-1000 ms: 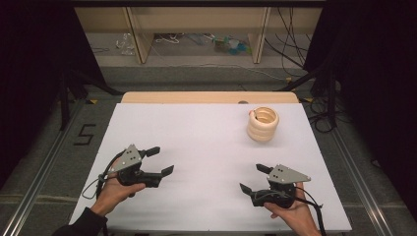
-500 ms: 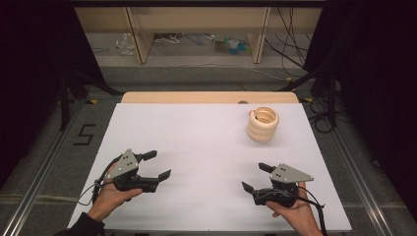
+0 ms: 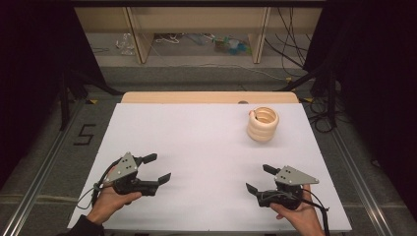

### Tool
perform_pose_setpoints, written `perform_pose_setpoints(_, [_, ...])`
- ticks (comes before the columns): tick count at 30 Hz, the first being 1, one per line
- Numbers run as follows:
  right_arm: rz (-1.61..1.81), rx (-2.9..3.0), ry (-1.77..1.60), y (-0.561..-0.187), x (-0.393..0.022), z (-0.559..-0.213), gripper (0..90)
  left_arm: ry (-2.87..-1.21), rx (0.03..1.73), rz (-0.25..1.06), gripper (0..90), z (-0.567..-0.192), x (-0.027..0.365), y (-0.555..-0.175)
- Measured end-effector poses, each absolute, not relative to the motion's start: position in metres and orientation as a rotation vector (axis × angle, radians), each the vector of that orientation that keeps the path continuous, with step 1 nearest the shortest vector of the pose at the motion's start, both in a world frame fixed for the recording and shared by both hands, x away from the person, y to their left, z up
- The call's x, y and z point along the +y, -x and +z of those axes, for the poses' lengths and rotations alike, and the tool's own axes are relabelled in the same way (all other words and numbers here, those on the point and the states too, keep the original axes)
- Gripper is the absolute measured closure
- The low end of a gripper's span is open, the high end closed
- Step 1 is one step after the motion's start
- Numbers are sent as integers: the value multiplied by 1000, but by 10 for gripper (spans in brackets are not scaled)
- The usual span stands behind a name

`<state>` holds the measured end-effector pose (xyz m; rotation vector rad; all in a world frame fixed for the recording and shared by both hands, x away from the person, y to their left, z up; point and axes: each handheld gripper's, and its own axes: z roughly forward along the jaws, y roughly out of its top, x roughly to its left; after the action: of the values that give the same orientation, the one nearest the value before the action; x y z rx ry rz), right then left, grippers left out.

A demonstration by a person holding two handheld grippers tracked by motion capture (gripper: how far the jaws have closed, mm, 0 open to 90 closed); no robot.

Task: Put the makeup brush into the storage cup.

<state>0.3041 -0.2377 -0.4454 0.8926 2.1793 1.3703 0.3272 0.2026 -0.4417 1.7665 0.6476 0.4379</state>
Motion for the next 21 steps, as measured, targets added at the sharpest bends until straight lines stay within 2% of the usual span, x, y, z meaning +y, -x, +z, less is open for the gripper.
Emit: perform_pose_setpoints(21, [1374,2170,-901,-302,-243,-446,169,-1761,648,440,178,-441,202,-327])
